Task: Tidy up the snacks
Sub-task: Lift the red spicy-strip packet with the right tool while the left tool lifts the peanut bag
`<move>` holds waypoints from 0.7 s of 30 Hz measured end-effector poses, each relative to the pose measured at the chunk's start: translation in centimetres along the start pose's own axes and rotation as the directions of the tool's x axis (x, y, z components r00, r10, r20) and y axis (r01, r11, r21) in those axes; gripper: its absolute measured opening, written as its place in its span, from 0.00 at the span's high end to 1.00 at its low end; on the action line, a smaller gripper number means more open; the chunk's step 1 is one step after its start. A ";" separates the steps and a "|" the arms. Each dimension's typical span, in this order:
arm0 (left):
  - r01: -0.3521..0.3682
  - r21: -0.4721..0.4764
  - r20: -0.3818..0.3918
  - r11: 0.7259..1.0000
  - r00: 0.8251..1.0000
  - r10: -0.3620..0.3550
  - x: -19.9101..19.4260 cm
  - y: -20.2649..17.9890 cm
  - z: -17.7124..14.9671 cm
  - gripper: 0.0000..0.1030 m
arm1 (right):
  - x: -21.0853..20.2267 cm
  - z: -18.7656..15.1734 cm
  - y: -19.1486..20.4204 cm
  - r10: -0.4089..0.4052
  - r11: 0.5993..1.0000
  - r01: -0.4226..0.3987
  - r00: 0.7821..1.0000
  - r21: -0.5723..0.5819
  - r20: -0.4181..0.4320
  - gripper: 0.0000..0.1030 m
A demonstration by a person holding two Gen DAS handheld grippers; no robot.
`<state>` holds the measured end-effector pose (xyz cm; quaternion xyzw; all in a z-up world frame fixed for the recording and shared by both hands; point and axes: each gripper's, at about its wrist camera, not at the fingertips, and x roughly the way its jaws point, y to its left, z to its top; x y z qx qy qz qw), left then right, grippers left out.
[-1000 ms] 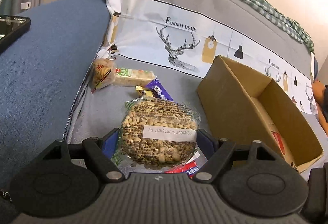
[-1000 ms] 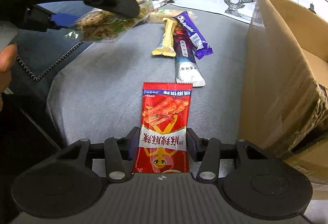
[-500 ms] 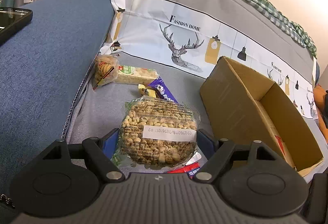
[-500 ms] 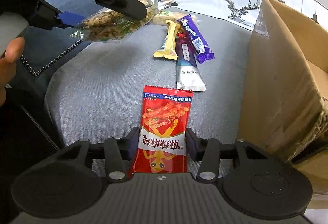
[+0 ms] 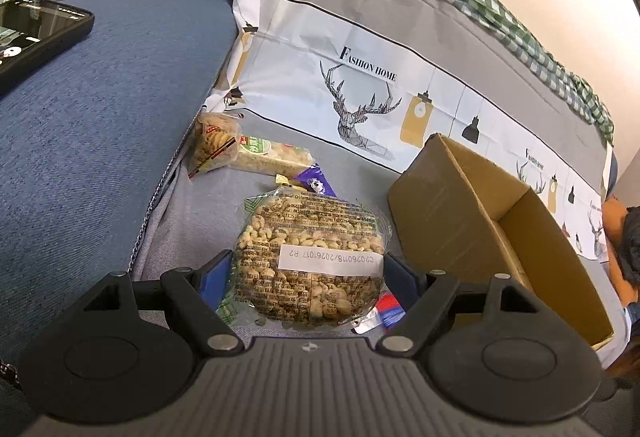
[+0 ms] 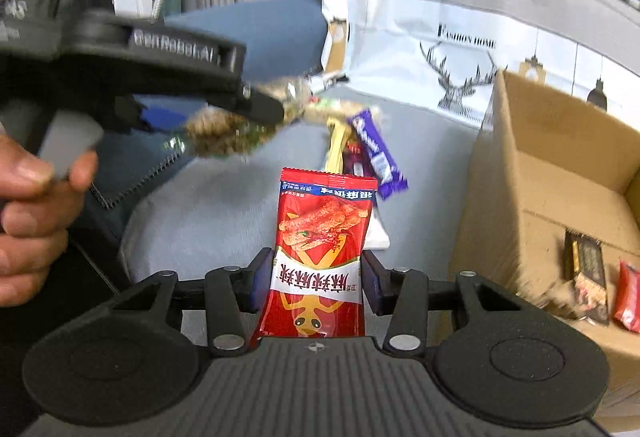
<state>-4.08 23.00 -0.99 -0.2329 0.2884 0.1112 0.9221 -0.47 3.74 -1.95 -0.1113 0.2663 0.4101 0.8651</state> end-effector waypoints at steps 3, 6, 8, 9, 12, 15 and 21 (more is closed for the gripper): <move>0.004 -0.009 0.004 1.000 1.000 -0.004 -0.1 0.1 0.0 0.19 | -1.2 1.3 -0.6 0.042 0.999 -0.042 0.999 0.003 0.012 0.54; 0.006 -0.012 0.011 1.000 1.000 -0.006 -0.3 0.2 -0.1 0.19 | -2.6 3.0 -1.3 0.058 0.997 -0.056 0.998 -0.059 0.023 0.54; 0.009 -0.014 0.018 1.000 1.000 -0.009 -0.3 0.2 -0.2 0.19 | -3.7 3.6 -2.1 0.044 0.997 -0.041 0.998 -0.059 0.046 0.54; 0.010 -0.016 0.020 1.000 1.000 -0.010 -0.4 0.2 -0.2 0.19 | -4.2 3.6 -2.5 0.043 0.998 -0.040 0.998 -0.041 0.056 0.54; 0.010 -0.013 0.023 1.000 1.000 -0.010 -0.4 0.1 -0.2 0.19 | -5.5 2.6 -3.1 0.036 0.999 -0.036 0.993 0.000 0.114 0.54; 0.004 0.001 0.021 1.000 1.000 -0.004 -0.4 -0.2 -0.3 0.19 | -6.0 1.6 -2.9 0.032 0.999 -0.032 0.989 -0.006 0.146 0.54; -0.010 0.006 0.015 1.000 1.000 0.010 0.0 -0.4 -0.2 0.19 | -6.0 0.8 -2.7 0.046 0.996 -0.033 0.984 -0.077 0.170 0.54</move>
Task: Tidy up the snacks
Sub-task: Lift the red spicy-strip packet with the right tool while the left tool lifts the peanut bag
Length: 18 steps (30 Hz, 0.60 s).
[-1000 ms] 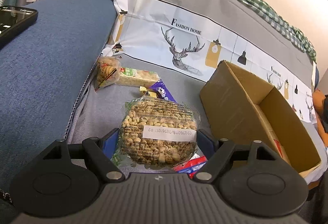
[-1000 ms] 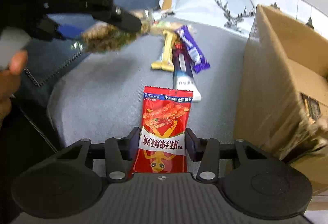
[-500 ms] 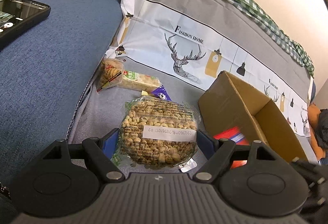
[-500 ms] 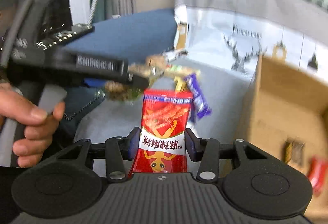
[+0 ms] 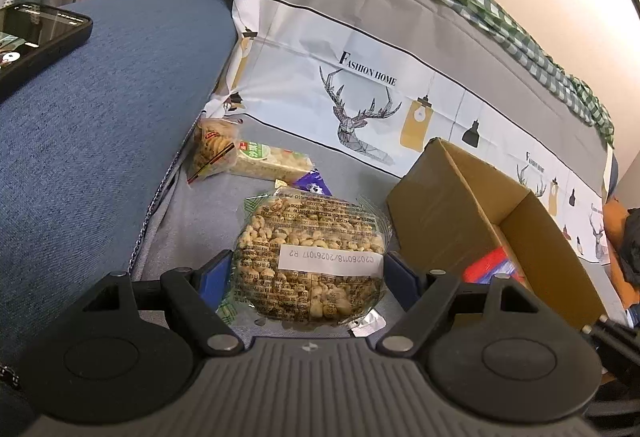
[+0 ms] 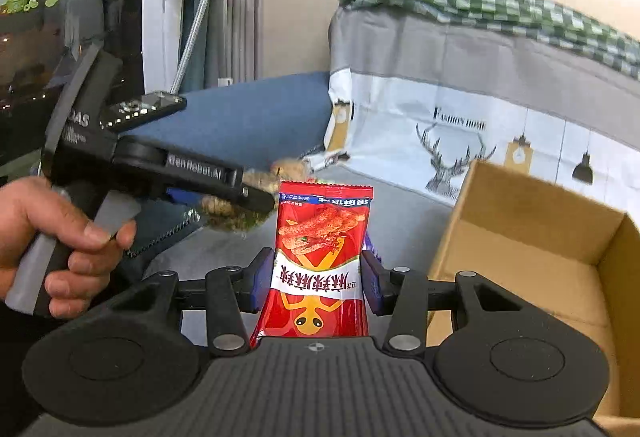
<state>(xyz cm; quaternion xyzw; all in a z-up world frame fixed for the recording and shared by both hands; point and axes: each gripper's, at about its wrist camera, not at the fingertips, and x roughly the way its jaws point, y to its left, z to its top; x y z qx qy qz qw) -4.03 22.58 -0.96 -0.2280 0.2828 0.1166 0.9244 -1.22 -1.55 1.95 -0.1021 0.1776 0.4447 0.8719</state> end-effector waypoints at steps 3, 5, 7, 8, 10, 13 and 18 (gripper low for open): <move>-0.007 0.008 0.000 1.000 1.000 0.007 0.0 -0.2 0.0 0.19 | 0.5 -0.6 0.0 0.009 1.000 -0.009 1.000 0.002 -0.023 0.54; -0.012 0.016 -0.004 1.000 1.000 0.012 0.2 -0.3 0.1 0.19 | 0.6 -0.6 0.1 0.016 1.000 -0.016 1.000 0.003 -0.021 0.54; -0.017 0.024 -0.008 1.000 1.000 0.018 0.3 -0.4 0.1 0.19 | 0.7 -0.6 0.2 0.020 1.000 -0.020 1.000 0.005 -0.013 0.54; -0.019 0.028 -0.009 0.999 1.000 0.020 0.3 -0.5 0.1 0.19 | 0.7 -0.5 0.2 0.021 1.000 -0.021 1.000 0.009 -0.008 0.54; -0.022 0.037 -0.011 0.999 1.000 0.023 0.4 -0.6 0.0 0.19 | 0.6 -0.3 0.0 0.019 1.000 -0.019 1.000 0.018 0.000 0.54; -0.028 0.055 -0.015 0.998 0.999 0.029 0.5 -0.9 0.0 0.19 | 0.4 -0.1 -0.6 0.010 0.999 -0.011 1.000 0.043 0.012 0.54; -0.042 0.093 -0.026 0.995 0.999 0.045 0.9 -1.5 -0.2 0.19 | 0.1 -0.1 -1.7 -0.016 0.996 0.014 1.000 0.085 0.026 0.54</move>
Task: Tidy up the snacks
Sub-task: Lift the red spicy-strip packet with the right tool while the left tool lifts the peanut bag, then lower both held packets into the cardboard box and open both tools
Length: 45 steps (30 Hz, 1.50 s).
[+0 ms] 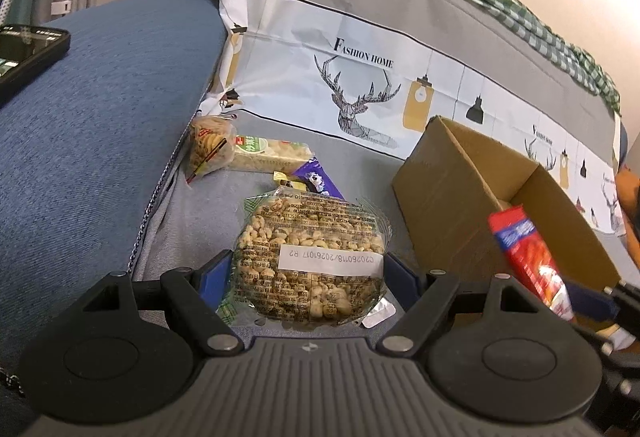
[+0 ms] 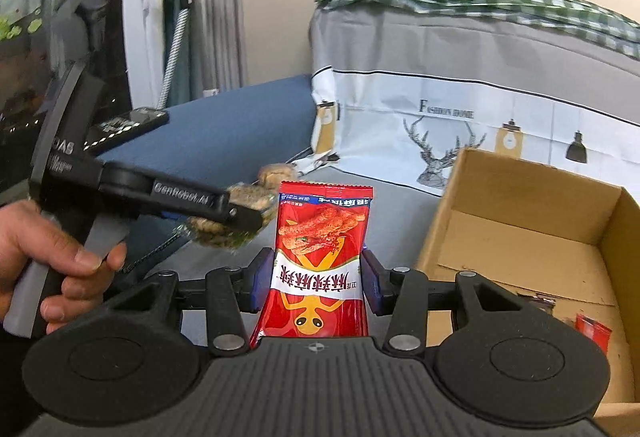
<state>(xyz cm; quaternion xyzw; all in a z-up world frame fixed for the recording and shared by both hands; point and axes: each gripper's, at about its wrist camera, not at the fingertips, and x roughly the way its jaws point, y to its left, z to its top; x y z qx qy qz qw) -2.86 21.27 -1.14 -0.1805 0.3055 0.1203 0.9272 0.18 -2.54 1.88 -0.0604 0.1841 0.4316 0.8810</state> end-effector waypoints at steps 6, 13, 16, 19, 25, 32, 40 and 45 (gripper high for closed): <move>-0.019 0.057 -0.007 0.998 1.000 0.019 0.3 -0.9 -0.3 0.19 | -0.2 0.0 -1.1 -0.024 0.999 0.024 1.000 0.034 0.013 0.54; -0.043 0.114 -0.019 0.993 0.999 0.045 0.5 -1.7 -0.6 0.19 | -0.5 0.4 -1.6 -0.037 0.998 0.035 0.999 0.044 0.037 0.54; -0.051 0.135 -0.024 0.990 0.998 0.055 0.7 -2.1 -0.7 0.19 | -0.9 0.6 -2.0 -0.046 0.998 0.043 0.998 0.050 0.052 0.54; -0.058 0.142 -0.028 0.988 0.998 0.062 0.9 -2.3 -0.7 0.19 | -1.3 0.9 -2.6 -0.055 0.996 0.050 0.996 0.067 0.066 0.54; -0.045 0.090 -0.042 0.995 0.998 0.049 0.7 -1.6 -0.1 0.19 | -2.2 1.2 -4.4 -0.087 0.989 0.076 0.992 0.123 0.092 0.54; -0.057 0.019 -0.041 0.998 0.997 0.057 -0.7 -2.4 1.4 0.19 | -2.9 1.4 -7.0 -0.182 0.971 0.158 0.976 0.181 0.124 0.54; 0.059 0.053 0.044 0.997 0.997 -0.061 -1.8 -10.2 5.8 0.19 | -2.6 1.3 -9.6 -0.283 0.936 0.251 0.953 0.247 0.105 0.54; 0.127 0.094 0.054 0.987 0.990 -0.132 -0.2 -16.6 8.1 0.19 | -3.0 1.1 -11.0 -0.362 0.906 0.323 0.926 0.274 0.105 0.53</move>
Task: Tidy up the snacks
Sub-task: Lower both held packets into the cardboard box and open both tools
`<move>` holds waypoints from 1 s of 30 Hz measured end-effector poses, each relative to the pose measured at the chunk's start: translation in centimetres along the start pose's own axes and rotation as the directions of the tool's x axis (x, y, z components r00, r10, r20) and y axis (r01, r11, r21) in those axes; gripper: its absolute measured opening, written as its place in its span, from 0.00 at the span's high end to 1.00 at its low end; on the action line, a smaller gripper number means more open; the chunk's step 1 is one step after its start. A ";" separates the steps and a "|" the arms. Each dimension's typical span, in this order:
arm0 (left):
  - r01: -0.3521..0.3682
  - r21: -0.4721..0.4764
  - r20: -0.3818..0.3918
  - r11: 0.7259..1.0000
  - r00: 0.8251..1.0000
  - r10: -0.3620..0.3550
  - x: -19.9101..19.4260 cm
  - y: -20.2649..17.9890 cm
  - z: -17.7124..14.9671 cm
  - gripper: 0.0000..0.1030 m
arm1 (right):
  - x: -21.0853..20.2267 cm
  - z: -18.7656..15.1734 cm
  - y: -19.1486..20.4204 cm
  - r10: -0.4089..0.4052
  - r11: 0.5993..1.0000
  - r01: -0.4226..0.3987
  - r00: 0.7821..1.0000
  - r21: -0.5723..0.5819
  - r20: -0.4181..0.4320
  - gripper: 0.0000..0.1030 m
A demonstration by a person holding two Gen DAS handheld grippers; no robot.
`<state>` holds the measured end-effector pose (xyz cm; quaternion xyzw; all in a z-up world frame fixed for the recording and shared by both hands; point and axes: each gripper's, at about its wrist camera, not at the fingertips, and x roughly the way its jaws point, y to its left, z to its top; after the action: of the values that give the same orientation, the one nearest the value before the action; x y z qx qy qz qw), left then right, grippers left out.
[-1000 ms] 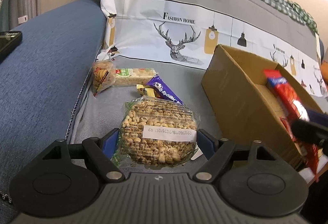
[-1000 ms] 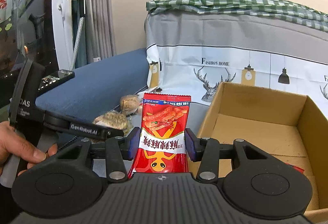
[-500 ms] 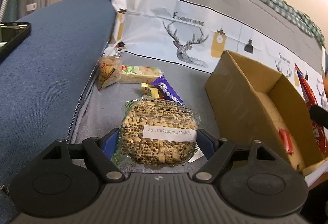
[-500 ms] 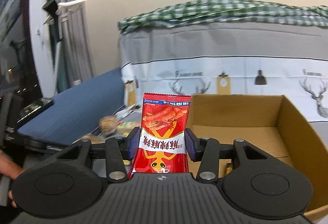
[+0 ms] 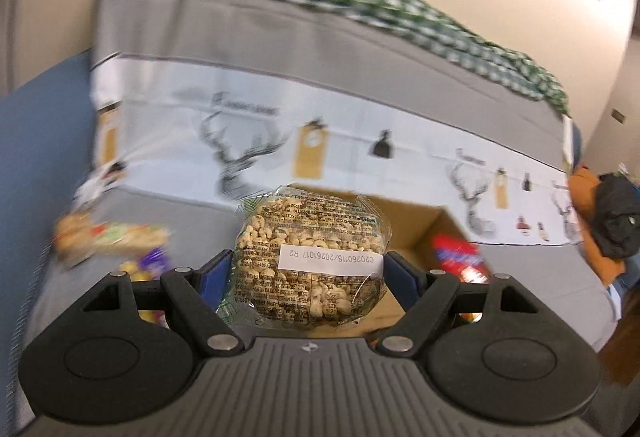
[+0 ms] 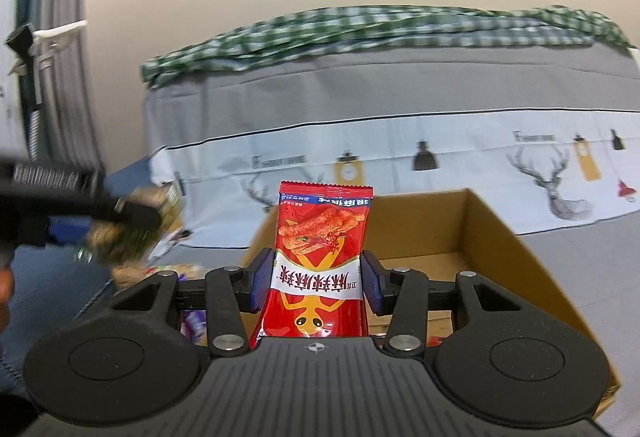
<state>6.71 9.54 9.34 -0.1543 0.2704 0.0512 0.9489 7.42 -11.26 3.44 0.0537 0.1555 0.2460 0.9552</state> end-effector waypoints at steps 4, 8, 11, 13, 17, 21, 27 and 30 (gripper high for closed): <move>0.035 0.054 -0.003 0.998 0.999 -0.035 2.2 -4.3 1.0 0.19 | 0.4 -0.2 -1.8 -0.048 0.998 0.048 0.999 0.035 -0.026 0.53; 0.053 0.079 -0.004 0.995 0.999 -0.052 3.7 -6.9 1.4 0.19 | 0.7 -0.3 -3.3 -0.078 0.994 0.081 0.996 0.072 -0.042 0.53; 0.060 0.079 -0.008 0.995 0.998 -0.060 4.4 -8.0 1.8 0.19 | 0.7 -0.3 -3.9 -0.088 0.991 0.092 0.995 0.097 -0.044 0.53; 0.066 0.084 -0.010 0.994 0.998 -0.065 4.6 -8.5 2.1 0.19 | 0.7 -0.4 -4.2 -0.092 0.990 0.097 0.995 0.107 -0.047 0.53; 0.080 0.094 -0.020 0.992 0.997 -0.079 4.7 -9.1 2.3 0.17 | 0.9 -0.3 -4.4 -0.094 0.989 0.098 0.994 0.110 -0.048 0.53; 0.086 0.099 -0.011 0.991 0.996 -0.085 4.3 -8.7 2.2 0.11 | 1.0 -0.3 -4.4 -0.096 0.989 0.101 0.994 0.105 -0.057 0.51; 0.073 0.160 0.062 0.984 0.995 -0.084 2.1 -7.1 1.2 0.18 | 1.0 -0.6 -4.0 -0.124 0.988 0.129 0.990 0.085 -0.061 0.39; 0.050 0.210 0.093 0.976 0.993 -0.071 0.6 -5.2 0.1 0.29 | 0.9 -0.7 -3.7 -0.132 0.988 0.136 0.989 0.069 -0.061 0.39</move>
<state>8.17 4.70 10.47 -0.0599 0.2215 0.0014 0.9733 9.60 -14.02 1.85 0.0709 0.1942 0.1769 0.9623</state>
